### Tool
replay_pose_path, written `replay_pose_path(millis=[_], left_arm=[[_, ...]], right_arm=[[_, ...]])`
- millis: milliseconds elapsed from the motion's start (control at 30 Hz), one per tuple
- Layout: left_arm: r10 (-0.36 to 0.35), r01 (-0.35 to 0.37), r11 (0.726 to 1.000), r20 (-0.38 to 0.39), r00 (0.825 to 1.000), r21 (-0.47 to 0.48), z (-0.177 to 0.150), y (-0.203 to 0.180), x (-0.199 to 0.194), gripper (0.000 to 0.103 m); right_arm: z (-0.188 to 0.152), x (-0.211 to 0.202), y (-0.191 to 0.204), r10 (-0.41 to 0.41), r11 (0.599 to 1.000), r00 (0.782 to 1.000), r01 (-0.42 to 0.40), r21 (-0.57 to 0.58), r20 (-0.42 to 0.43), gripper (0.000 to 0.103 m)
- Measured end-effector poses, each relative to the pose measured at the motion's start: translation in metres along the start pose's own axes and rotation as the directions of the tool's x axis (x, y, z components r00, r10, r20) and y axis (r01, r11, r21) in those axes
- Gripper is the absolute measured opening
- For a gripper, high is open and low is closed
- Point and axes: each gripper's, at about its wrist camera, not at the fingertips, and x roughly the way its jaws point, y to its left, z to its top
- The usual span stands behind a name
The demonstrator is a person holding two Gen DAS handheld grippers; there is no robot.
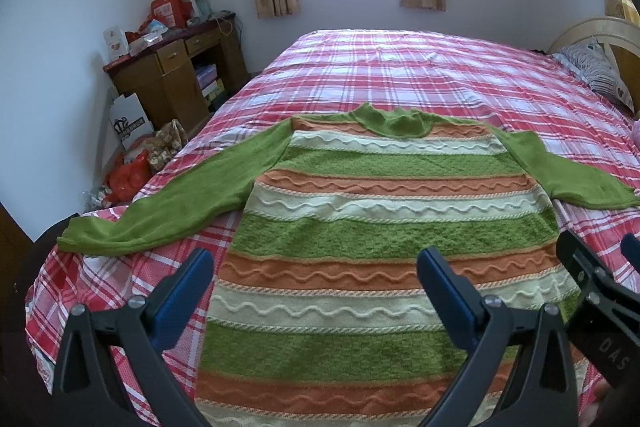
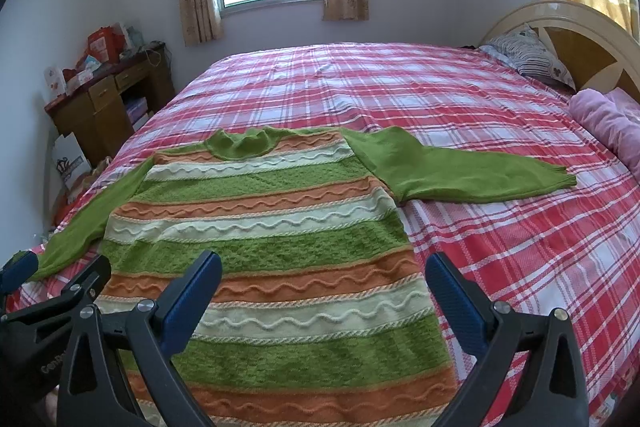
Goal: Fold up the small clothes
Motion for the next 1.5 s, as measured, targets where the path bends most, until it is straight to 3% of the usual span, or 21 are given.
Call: replay_pose_path(millis=[1133, 1367, 1500], left_arm=[[-0.021, 0.021, 1.000, -0.038, 0.999, 0.003, -0.006, -0.012, 0.016, 0.103], [-0.033, 0.034, 0.999, -0.044, 0.998, 0.010, -0.005, -0.016, 0.022, 0.103], [-0.053, 0.052, 0.999, -0.031, 0.998, -0.015, -0.004, -0.009, 0.028, 0.103]], right_arm=[[-0.005, 0.018, -0.019, 0.001, 0.999, 0.999, 0.001, 0.046, -0.045, 0.102], [-0.001, 0.021, -0.038, -0.022, 0.997, 0.999, 0.024, 0.067, -0.033, 0.102], [0.005, 0.020, -0.080, -0.074, 0.989, 0.997, 0.072, 0.129, 0.006, 0.102]])
